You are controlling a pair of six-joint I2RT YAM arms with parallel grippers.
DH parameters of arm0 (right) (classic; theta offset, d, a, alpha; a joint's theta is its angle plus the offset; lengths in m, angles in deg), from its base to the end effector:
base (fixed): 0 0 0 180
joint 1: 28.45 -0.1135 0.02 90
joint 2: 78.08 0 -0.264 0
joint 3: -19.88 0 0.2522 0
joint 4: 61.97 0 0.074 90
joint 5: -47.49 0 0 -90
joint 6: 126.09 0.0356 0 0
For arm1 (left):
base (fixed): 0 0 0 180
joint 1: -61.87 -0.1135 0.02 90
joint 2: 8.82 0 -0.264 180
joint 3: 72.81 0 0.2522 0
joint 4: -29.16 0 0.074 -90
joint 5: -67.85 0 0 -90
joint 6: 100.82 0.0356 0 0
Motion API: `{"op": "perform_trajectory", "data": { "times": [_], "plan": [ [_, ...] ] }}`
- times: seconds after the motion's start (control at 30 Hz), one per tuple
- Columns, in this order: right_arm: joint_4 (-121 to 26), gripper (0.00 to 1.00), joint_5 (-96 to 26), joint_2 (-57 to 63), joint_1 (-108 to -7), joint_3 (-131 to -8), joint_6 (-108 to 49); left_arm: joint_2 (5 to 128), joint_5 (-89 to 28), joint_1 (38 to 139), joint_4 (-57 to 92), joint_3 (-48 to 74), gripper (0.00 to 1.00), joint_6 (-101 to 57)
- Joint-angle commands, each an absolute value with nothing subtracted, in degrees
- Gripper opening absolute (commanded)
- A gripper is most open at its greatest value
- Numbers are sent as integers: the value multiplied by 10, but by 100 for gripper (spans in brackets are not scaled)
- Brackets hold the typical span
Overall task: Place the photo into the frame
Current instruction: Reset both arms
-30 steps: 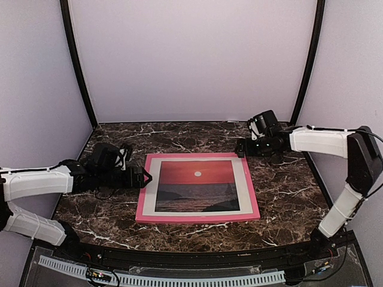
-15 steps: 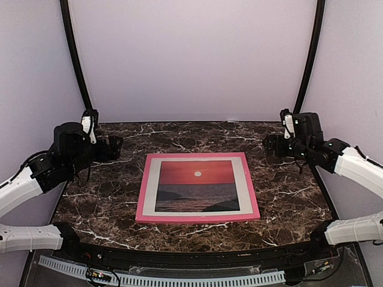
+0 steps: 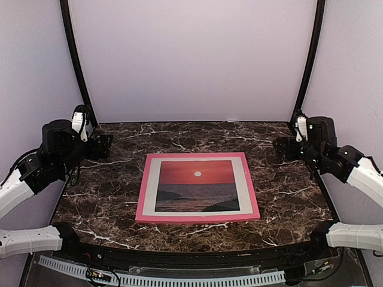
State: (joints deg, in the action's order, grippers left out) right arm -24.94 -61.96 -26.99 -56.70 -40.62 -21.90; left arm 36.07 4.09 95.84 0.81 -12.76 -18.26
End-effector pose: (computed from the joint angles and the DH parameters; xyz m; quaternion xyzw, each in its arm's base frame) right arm 0.1803 0.0834 0.3103 -0.0164 0.8475 0.0500 0.5281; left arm 0.1577 -0.0873 0.3416 0.0379 0.7752 -0.0475 0.6288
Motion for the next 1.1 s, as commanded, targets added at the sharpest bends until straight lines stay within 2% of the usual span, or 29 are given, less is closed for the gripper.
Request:
{"op": "perform_trajectory", "data": {
  "times": [0.0, 1.07],
  "plan": [
    [-255, 99, -640, -284, -570, -398, -217, 343, 55, 956, 6, -152, 99, -161],
    [-265, 99, -637, -302, -570, -386, -216, 332, 69, 956, -9, -156, 99, -159]
  ]
}}
